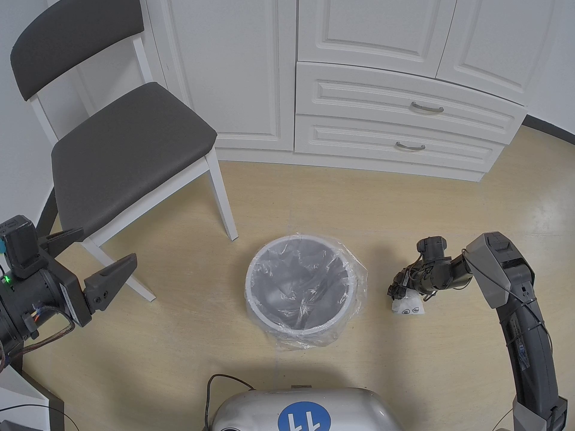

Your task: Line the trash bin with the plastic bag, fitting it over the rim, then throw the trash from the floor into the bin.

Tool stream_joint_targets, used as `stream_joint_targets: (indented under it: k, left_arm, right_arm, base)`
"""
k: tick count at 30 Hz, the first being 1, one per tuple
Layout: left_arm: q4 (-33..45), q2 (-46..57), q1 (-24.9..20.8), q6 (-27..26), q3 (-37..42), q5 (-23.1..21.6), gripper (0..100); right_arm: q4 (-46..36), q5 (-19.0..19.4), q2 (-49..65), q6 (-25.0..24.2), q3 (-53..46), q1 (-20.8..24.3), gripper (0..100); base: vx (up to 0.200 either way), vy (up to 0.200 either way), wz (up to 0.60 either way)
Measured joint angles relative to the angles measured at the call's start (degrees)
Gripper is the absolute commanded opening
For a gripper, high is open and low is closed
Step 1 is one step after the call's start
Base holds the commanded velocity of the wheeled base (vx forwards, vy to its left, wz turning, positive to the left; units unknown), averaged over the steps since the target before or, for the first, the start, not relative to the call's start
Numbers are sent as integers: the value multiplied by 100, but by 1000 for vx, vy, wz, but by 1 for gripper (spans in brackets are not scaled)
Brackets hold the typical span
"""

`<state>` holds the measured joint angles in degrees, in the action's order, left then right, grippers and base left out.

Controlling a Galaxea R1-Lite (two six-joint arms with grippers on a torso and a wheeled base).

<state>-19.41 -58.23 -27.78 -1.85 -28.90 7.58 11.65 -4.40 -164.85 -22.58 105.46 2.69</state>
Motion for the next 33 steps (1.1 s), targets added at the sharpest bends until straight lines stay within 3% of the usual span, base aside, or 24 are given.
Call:
stream_joint_targets:
  k: [20,33]
  left_arm:
    - [1,38,2,0,7,5,100]
    - [4,188,4,-9,-22,13,100]
  right_arm:
    - [-2,-194,9,-57,-17,-9,0]
    - [356,-853,101,-216,-301,39,0]
  base:
    - [0,0,0]
    - [0,0,0]
